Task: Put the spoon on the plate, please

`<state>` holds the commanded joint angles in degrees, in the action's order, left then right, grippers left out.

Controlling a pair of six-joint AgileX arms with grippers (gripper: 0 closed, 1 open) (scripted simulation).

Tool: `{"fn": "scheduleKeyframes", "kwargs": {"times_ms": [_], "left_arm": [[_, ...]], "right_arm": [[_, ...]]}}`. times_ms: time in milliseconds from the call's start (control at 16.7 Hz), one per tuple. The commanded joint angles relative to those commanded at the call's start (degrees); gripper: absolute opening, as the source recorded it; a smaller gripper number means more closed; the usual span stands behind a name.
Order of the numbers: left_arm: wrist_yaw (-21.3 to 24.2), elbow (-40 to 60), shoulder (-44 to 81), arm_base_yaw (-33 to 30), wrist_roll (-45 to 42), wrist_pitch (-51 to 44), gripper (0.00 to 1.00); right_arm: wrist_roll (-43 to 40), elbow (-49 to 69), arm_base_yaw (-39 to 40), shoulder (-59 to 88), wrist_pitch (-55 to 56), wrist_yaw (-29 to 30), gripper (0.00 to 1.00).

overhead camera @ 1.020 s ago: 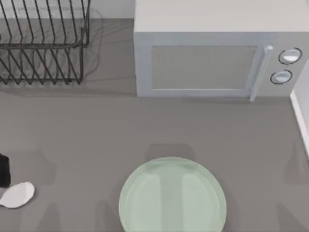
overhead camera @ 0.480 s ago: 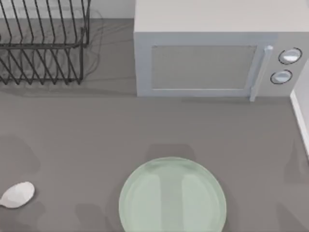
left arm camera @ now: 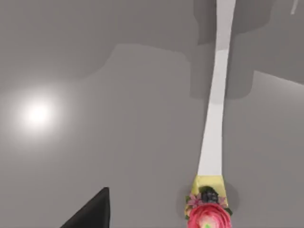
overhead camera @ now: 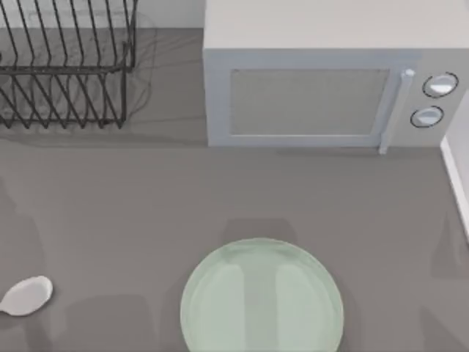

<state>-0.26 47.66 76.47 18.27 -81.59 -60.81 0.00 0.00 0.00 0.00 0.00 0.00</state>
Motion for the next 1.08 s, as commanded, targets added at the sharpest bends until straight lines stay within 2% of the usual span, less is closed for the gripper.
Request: {"fn": "scheduleKeyframes", "kwargs": {"times_ms": [480, 900, 1080], "left_arm": [[-0.01, -1.13, 1.45, -0.04, -0.40, 1.98, 1.00], [-0.03, -11.53, 10.82, 0.36, -0.89, 22.44, 1.00], [-0.03, -14.31, 13.32, 0.49, -1.06, 27.26, 1.00]], "right_arm": [[0.00, 0.00, 0.00, 0.00, 0.00, 0.00, 1.00], [0.00, 0.00, 0.00, 0.00, 0.00, 0.00, 1.00], [0.00, 0.00, 0.00, 0.00, 0.00, 0.00, 1.00]]}}
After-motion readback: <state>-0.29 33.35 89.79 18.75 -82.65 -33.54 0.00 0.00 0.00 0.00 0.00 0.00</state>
